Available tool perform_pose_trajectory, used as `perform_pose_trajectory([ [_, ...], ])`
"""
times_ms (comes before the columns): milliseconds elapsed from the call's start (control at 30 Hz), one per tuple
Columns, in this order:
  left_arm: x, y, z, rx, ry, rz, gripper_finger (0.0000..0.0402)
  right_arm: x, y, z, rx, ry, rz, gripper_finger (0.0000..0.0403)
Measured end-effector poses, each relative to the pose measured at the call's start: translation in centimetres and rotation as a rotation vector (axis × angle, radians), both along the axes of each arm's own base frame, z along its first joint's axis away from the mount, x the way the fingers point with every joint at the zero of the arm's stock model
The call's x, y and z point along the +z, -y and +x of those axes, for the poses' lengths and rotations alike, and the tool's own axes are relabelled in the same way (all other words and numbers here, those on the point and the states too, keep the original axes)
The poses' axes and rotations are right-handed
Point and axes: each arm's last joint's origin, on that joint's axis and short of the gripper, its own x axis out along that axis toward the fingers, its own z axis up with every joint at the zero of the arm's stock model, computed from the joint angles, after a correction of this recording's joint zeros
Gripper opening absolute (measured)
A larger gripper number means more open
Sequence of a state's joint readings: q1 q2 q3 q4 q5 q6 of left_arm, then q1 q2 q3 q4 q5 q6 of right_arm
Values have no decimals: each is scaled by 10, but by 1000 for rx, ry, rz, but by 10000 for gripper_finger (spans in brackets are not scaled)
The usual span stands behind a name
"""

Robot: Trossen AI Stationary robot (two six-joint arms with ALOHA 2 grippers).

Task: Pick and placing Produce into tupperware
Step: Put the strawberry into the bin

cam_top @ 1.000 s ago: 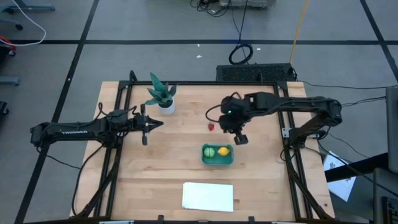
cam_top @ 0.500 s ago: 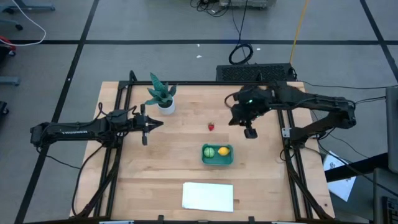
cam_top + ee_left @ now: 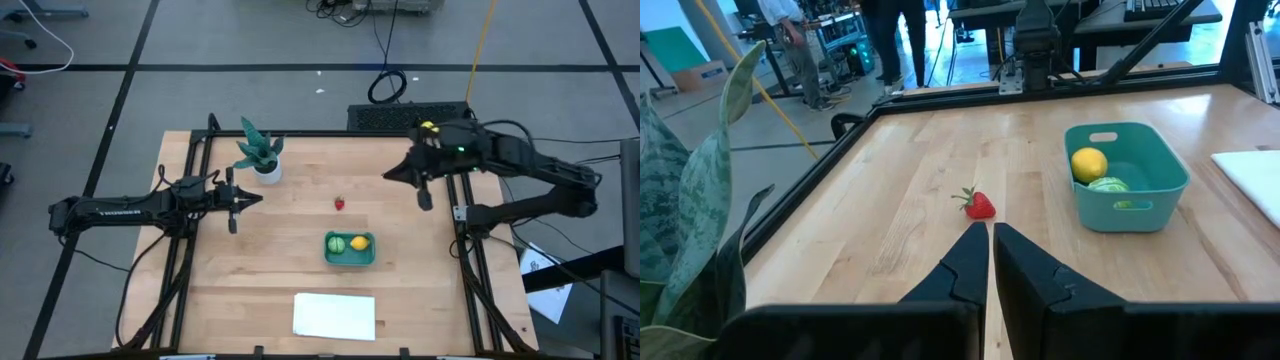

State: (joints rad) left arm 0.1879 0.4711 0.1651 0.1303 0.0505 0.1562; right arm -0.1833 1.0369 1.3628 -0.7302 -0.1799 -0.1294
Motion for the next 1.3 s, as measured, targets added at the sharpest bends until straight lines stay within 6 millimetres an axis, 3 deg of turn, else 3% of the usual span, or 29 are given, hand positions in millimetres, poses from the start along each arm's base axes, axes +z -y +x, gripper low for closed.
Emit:
perform_pose_trajectory([
  [433,0,0,0,0,0,0,26,-61,-7,-36,-32,136,51,0],
  [667,0,0,0,0,1,0,26,-81,-10,-52,-33,276,44,0],
  [900,0,0,0,0,0,0,26,-107,-9,-63,-132,259,10,0],
  [1300,0,0,0,0,1,0,26,-128,-12,-83,-137,438,36,0],
])
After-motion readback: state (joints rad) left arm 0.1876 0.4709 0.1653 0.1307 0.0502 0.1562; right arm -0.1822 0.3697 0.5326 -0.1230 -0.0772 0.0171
